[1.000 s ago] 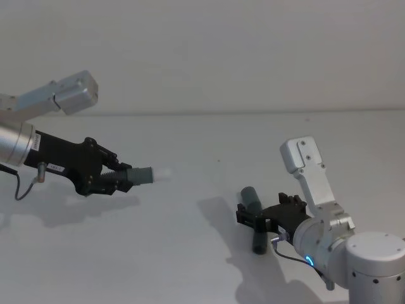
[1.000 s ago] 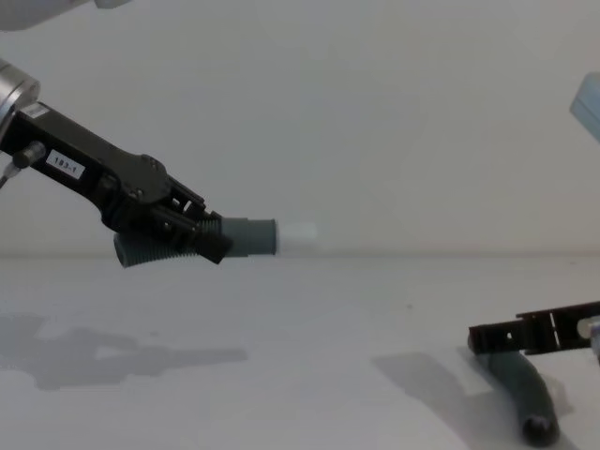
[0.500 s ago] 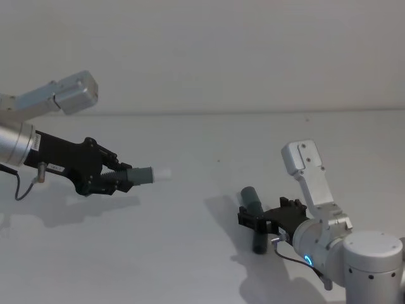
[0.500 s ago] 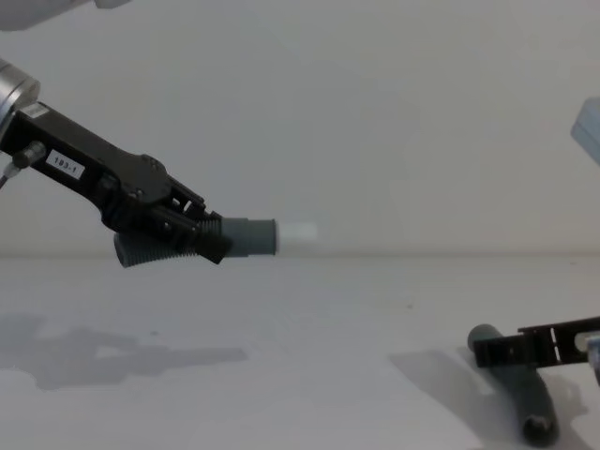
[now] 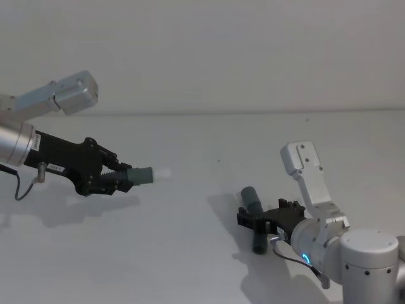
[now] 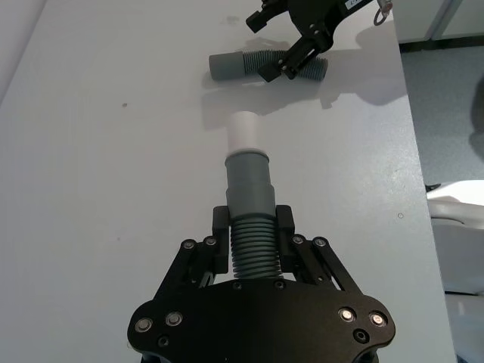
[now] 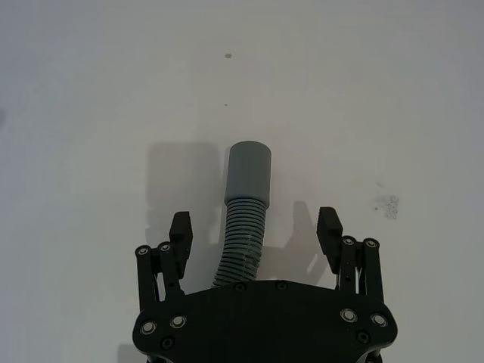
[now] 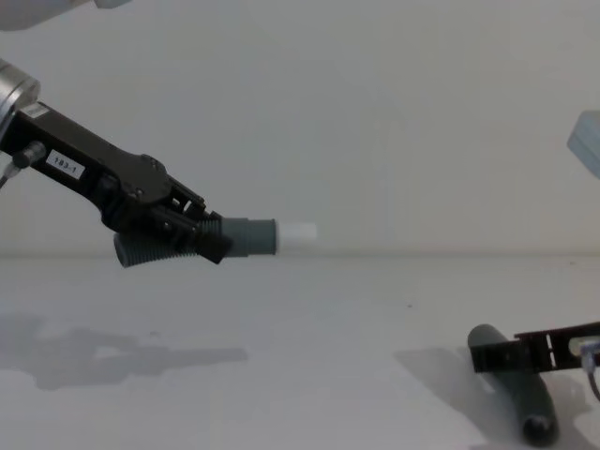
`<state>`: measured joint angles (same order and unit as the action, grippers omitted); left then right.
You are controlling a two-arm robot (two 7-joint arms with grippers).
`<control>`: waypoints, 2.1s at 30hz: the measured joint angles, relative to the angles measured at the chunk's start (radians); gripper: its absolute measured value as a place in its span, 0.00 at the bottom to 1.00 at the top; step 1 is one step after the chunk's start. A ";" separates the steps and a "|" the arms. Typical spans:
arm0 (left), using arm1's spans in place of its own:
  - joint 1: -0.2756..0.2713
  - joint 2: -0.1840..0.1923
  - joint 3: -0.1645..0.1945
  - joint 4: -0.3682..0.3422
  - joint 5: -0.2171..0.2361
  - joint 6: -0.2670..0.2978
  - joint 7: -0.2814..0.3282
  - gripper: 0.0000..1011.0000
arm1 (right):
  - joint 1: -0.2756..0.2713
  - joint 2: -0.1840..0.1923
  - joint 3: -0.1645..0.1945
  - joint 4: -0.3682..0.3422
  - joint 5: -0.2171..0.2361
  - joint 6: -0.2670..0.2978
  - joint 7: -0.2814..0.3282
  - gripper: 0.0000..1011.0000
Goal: Use both hands to pick up one end of the pipe from the table, align the ends, and insert them.
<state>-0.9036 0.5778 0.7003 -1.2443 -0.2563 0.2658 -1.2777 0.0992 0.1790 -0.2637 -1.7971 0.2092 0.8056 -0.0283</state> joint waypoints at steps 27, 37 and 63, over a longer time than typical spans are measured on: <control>0.000 0.000 0.000 0.000 0.000 0.000 0.000 0.32 | 0.008 -0.008 0.004 0.015 -0.014 0.016 0.027 0.39; 0.000 0.000 0.000 0.000 0.000 0.000 0.000 0.32 | 0.001 -0.008 0.002 0.007 0.002 0.021 0.066 0.18; 0.000 0.000 0.000 0.000 0.000 0.000 0.000 0.32 | 0.026 0.095 -0.038 0.011 -0.029 -0.164 0.229 0.00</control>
<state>-0.9036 0.5778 0.7003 -1.2444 -0.2563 0.2658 -1.2776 0.1248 0.2742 -0.3021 -1.7857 0.1806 0.6417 0.2006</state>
